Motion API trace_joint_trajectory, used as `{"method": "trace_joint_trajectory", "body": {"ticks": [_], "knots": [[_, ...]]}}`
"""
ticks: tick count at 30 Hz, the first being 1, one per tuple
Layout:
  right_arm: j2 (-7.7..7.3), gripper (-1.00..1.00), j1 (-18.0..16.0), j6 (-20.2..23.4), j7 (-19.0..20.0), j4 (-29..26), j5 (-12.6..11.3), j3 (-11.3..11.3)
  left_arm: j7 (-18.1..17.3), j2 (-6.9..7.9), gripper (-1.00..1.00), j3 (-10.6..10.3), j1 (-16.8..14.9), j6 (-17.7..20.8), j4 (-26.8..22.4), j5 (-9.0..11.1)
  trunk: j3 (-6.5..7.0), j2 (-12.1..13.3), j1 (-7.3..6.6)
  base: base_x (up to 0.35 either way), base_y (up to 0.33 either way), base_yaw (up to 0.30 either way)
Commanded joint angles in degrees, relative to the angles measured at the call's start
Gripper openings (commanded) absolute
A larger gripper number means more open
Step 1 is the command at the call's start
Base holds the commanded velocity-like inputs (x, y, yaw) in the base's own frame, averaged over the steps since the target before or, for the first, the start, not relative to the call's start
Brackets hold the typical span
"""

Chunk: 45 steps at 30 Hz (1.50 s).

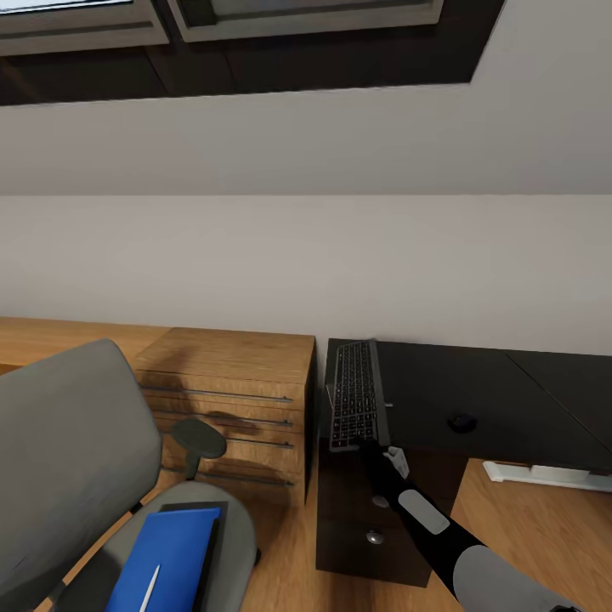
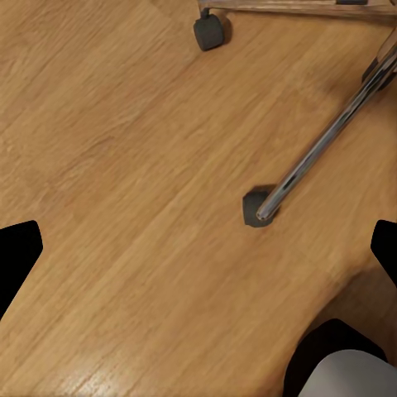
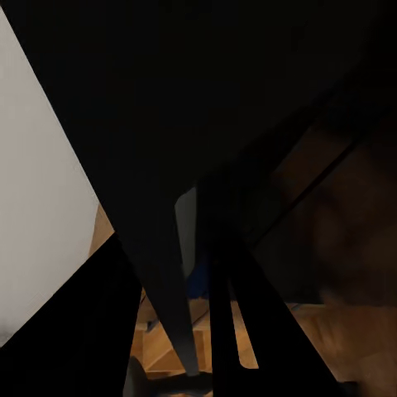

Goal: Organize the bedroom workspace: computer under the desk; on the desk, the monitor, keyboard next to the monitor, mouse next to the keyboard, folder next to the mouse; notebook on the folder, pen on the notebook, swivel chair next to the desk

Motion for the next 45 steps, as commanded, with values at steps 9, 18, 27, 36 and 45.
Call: {"method": "trace_joint_trajectory", "body": {"ticks": [9, 18, 27, 36, 45], "knots": [[0.0, -1.0, 0.0, 0.0, 0.2, 0.1, -0.6, 0.5, -0.5, 0.01, 1.0, 0.2, 0.0, 0.0, -0.1, 0.4, -0.05, 0.0, 0.0, 0.0, 0.0, 0.0], [-0.09, -1.0, 0.0, 0.0, 0.2, 0.0, -0.6, 0.5, -0.2, 0.07, 1.0, 0.3, 0.0, 0.0, -0.1, 0.5, 0.85, 2.0, -1.1, 0.0, 0.0, 0.0], [-0.09, -1.0, 0.0, 0.0, 0.2, 0.0, -0.6, 0.5, -0.2, 0.25, 1.0, 0.4, 0.0, 0.1, -0.1, 0.6, 2.47, 5.6, -3.08, 0.0, 0.0, 0.0], [-0.09, -1.0, 0.0, 0.0, 0.2, 0.0, -0.6, 0.5, -0.2, 0.19, 1.0, 0.4, 0.0, 0.1, -0.1, 0.6, 3.54, 8.0, -4.39, 0.0, 0.0, 0.0], [-0.09, -1.0, 0.0, 0.0, 0.2, 0.0, -0.6, 0.5, -0.2, 0.12, 1.0, 0.4, 0.0, 0.1, -0.1, 0.6, 3.54, 8.0, -4.39, -0.022, 0.0, 0.0]]}}
